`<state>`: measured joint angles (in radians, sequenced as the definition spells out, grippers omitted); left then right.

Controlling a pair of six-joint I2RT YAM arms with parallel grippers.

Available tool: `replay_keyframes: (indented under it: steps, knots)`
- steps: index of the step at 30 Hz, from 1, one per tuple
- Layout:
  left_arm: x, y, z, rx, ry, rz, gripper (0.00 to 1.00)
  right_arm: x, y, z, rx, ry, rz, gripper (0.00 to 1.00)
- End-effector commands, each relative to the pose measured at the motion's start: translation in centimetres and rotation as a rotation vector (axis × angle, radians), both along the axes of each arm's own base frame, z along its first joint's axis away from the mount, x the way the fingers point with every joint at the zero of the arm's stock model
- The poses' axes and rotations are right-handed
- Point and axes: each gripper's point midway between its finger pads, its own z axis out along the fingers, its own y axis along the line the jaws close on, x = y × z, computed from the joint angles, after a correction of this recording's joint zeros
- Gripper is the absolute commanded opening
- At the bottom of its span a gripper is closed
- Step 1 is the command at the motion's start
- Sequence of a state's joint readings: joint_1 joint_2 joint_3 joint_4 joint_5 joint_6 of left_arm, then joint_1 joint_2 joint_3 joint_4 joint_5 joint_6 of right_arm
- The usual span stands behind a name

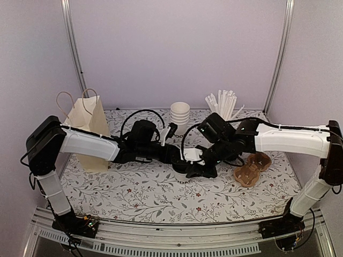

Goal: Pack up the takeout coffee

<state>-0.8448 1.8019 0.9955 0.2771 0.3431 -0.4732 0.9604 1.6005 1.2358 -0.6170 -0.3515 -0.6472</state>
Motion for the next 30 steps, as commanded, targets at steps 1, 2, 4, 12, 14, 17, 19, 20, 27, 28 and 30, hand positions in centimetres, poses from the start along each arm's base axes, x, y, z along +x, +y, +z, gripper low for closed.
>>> replay_keyframes:
  steps: [1, 2, 4, 12, 14, 17, 19, 20, 27, 28, 30]
  knots:
    - [-3.4, 1.9, -7.4, 0.194, 0.154, -0.026, 0.42, 1.2, 0.3, -2.0, -0.089, -0.224, 0.004, 0.18]
    - [-3.4, 1.9, -7.4, 0.194, 0.154, -0.026, 0.42, 1.2, 0.5, -2.3, -0.100, -0.246, 0.006, 0.18]
    - [-3.4, 1.8, -7.4, 0.193, 0.155, -0.029, 0.42, 1.4, 0.7, -2.6, -0.113, -0.278, 0.003, 0.18]
    - [-3.6, 1.6, -7.8, 0.190, 0.165, -0.041, 0.42, 2.1, 1.2, -2.2, -0.104, -0.329, -0.016, 0.20]
    - [-3.6, 1.6, -7.9, 0.191, 0.167, -0.043, 0.41, 2.7, 1.1, -2.2, -0.118, -0.356, -0.038, 0.20]
    - [-3.7, 1.6, -7.9, 0.191, 0.168, -0.049, 0.41, 2.9, 1.1, -2.2, -0.121, -0.366, -0.046, 0.20]
    - [-3.6, 1.6, -7.9, 0.191, 0.168, -0.049, 0.41, 3.0, 1.1, -2.4, -0.129, -0.369, -0.048, 0.20]
    - [-3.7, 1.6, -8.0, 0.193, 0.169, -0.050, 0.41, 3.0, 1.1, -2.4, -0.130, -0.368, -0.045, 0.20]
    - [-3.7, 1.7, -8.2, 0.199, 0.169, -0.051, 0.41, 2.2, 1.4, -1.2, -0.114, -0.327, -0.034, 0.20]
    - [-3.7, 1.7, -8.2, 0.199, 0.169, -0.050, 0.41, 2.1, 1.3, -1.2, -0.117, -0.324, -0.034, 0.20]
    - [-3.7, 1.7, -8.3, 0.201, 0.170, -0.050, 0.41, 2.1, 1.3, -1.1, -0.114, -0.321, -0.038, 0.20]
